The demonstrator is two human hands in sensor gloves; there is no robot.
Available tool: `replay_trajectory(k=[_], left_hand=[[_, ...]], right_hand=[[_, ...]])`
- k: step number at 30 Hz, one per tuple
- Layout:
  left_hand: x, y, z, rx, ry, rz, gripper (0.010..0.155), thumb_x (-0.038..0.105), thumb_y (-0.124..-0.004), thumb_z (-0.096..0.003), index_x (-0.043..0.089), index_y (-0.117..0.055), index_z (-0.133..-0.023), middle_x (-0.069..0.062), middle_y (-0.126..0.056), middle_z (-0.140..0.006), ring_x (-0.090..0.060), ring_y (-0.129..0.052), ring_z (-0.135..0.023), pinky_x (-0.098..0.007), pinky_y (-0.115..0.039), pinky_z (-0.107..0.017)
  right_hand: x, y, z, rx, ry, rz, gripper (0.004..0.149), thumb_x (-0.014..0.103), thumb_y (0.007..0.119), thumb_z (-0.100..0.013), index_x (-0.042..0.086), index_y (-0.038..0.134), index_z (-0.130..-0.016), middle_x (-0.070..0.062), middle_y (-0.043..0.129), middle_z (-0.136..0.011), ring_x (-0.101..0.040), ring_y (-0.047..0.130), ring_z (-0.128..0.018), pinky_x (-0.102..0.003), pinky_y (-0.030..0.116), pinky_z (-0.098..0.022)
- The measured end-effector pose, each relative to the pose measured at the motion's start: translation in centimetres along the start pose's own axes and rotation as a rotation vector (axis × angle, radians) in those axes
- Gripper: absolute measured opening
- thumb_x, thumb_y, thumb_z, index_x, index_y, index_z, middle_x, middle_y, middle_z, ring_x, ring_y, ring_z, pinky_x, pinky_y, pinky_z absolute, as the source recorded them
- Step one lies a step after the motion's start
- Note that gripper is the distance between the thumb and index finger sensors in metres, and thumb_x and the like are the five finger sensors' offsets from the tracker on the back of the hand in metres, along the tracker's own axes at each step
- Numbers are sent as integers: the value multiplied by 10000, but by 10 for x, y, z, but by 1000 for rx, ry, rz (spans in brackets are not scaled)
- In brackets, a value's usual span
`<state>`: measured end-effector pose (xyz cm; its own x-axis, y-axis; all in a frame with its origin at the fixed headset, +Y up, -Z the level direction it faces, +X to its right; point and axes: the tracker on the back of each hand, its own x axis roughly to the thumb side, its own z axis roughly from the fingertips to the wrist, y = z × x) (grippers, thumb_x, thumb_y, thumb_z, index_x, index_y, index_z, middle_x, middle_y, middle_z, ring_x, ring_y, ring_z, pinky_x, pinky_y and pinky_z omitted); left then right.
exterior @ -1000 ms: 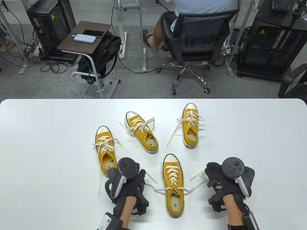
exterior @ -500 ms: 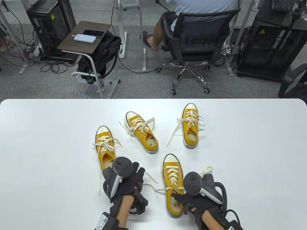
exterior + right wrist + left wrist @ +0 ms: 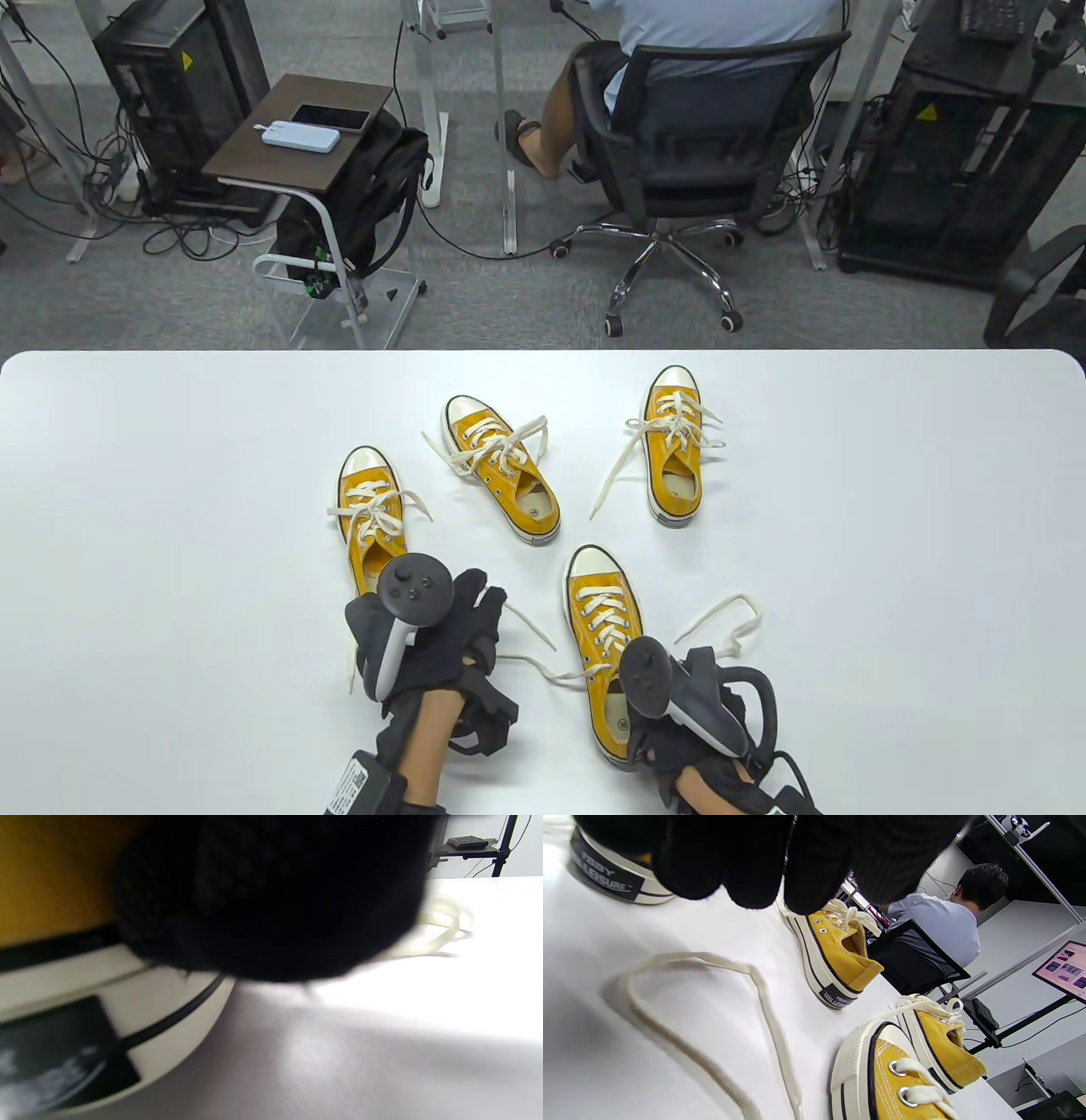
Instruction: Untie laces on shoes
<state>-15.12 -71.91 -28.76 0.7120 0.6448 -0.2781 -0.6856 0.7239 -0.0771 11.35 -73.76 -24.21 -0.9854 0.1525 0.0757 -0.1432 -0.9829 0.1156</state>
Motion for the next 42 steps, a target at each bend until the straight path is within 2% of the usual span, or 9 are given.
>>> replay_trajectory(k=[5, 12, 18, 24, 28, 33, 42], left_hand=[[-4, 4, 0, 7, 12, 23, 603, 499, -719, -509, 213, -781, -1036, -203, -773, -995, -465, -801, -792, -543, -740, -513], [-5, 6, 0, 15, 14, 32, 604, 500, -718, -510, 210, -780, -1037, -205, -772, -995, -466, -799, -793, -544, -738, -514], [-6, 7, -1, 22, 14, 29, 604, 501, -717, -511, 211, -780, -1037, -205, -771, -996, -467, -797, -796, -545, -736, -516], [-7, 8, -1, 24, 29, 24, 605, 502, -716, -511, 210, -779, -1038, -209, -768, -997, -470, -795, -795, -546, -735, -517], [-6, 8, 0, 28, 33, 15, 608, 504, -716, -510, 210, -778, -1039, -211, -767, -998, -472, -792, -797, -549, -732, -518], [-5, 8, 0, 35, 37, -6, 610, 505, -714, -512, 209, -775, -1042, -212, -762, -1002, -475, -786, -801, -551, -728, -522], [-1, 9, 3, 57, 44, -56, 613, 508, -711, -515, 207, -772, -1045, -216, -757, -1006, -480, -780, -805, -555, -723, -526]], right_hand=[[-9, -26, 2, -87, 7, -94, 509, 349, 805, -483, -13, 815, -841, -68, 1042, -221, -186, 1021, -3, -271, 837, 85], [-40, -84, -8, -236, 99, -153, 502, 361, 817, -476, 14, 828, -840, -76, 1035, -223, -209, 1006, -17, -294, 822, 68], [-80, -139, -27, -368, 208, -133, 488, 372, 830, -470, 40, 846, -828, -76, 1029, -222, -220, 996, -24, -309, 810, 56], [-119, -170, -57, -439, 323, -114, 476, 381, 837, -466, 68, 855, -824, -75, 1026, -230, -226, 991, -36, -317, 807, 42], [-141, -176, -82, -445, 391, -91, 469, 387, 841, -462, 82, 861, -818, -73, 1025, -233, -228, 991, -42, -321, 806, 37], [-165, -169, -117, -408, 458, -73, 461, 395, 848, -457, 103, 866, -813, -72, 1023, -241, -232, 990, -52, -325, 806, 28], [-191, -135, -182, -321, 513, -53, 457, 397, 849, -451, 121, 866, -815, -73, 1020, -253, -241, 989, -68, -334, 806, 14]])
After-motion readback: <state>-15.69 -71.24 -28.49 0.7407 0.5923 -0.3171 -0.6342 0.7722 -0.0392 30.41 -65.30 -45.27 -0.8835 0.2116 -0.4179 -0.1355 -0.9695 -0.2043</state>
